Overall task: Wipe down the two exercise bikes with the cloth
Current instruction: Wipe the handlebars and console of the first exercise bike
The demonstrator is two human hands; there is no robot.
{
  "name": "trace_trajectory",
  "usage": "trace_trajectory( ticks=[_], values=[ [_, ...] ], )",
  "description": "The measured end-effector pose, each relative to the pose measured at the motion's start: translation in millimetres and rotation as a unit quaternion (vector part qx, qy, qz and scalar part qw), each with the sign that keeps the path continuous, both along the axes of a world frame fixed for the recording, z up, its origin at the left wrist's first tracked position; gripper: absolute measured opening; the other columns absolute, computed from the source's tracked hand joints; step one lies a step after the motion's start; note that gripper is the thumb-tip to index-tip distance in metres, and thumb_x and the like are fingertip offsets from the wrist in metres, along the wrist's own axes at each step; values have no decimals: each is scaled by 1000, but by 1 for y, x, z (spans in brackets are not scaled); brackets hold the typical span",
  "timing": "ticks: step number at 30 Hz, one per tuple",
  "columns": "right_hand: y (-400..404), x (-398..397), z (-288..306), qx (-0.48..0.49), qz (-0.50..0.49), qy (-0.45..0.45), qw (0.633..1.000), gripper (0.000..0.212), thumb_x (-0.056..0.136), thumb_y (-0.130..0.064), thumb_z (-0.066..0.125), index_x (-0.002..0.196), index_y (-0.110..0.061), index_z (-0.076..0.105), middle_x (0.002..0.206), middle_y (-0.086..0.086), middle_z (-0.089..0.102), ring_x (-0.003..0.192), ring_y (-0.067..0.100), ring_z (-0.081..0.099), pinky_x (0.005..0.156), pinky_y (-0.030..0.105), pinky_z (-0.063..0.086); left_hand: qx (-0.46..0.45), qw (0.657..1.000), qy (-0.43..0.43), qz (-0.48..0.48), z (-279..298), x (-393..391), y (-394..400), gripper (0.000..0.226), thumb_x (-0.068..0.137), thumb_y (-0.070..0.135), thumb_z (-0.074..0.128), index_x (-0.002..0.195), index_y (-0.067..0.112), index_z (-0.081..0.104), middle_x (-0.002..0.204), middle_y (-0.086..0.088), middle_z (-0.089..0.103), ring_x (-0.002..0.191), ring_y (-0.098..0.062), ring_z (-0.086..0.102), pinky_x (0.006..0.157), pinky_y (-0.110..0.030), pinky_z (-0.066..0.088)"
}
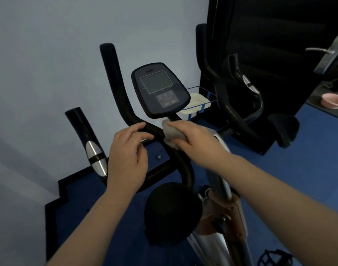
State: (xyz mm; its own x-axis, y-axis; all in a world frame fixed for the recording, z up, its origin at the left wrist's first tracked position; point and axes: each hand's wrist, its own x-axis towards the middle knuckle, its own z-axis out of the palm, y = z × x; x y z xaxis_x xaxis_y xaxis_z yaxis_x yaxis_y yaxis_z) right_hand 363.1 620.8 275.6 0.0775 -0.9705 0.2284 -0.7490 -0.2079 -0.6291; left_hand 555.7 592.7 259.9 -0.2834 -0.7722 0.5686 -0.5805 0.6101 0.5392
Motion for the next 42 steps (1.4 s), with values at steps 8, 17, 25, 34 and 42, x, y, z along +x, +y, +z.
trace_trajectory(
  ticks=[8, 17, 25, 34, 42],
  values=[
    [48, -9, 1, -9, -45, 46, 998, 40, 97, -26, 54, 137, -26, 51, 128, -4, 60, 115, 17, 55, 93, 33, 45, 20, 1000, 17, 0, 4, -3, 4, 33, 84, -9, 52, 96, 17, 70, 127, 8, 58, 118, 3, 39, 101, -11, 27],
    [63, -18, -40, -76, -176, 63, 980, 60, 89, -2, 64, 144, -16, 45, 153, 3, 35, 139, 21, 35, 111, 36, 33, 52, 992, -93, -71, 13, -56, 11, 22, 88, 12, 63, 102, 26, 71, 124, 8, 62, 125, -16, 46, 118, -44, 16],
    [34, -45, -20, -28, -213, -50, 975, 42, 99, -19, 51, 141, -24, 48, 137, -6, 51, 123, 14, 47, 93, 29, 41, 44, 989, -128, -64, 5, -54, 12, 20, 95, 19, 54, 101, 25, 72, 127, 7, 60, 135, -16, 36, 121, -43, 5],
    [-17, -45, -2, 83, -190, 143, 968, 27, 99, -32, 44, 94, -11, 60, 93, 5, 57, 94, 28, 57, 67, 31, 36, 51, 990, -121, -55, 6, -55, 12, 19, 93, 17, 57, 96, 25, 73, 123, 8, 61, 134, -16, 37, 120, -39, 3],
    [-19, -56, 1, 122, -78, 53, 988, 16, 90, -37, 56, 81, -26, 63, 80, 0, 64, 81, 23, 61, 65, 33, 46, 66, 989, -117, -67, 7, -53, 14, 19, 95, 18, 56, 98, 25, 73, 127, 10, 59, 137, -14, 33, 120, -39, 3]
  ],
)
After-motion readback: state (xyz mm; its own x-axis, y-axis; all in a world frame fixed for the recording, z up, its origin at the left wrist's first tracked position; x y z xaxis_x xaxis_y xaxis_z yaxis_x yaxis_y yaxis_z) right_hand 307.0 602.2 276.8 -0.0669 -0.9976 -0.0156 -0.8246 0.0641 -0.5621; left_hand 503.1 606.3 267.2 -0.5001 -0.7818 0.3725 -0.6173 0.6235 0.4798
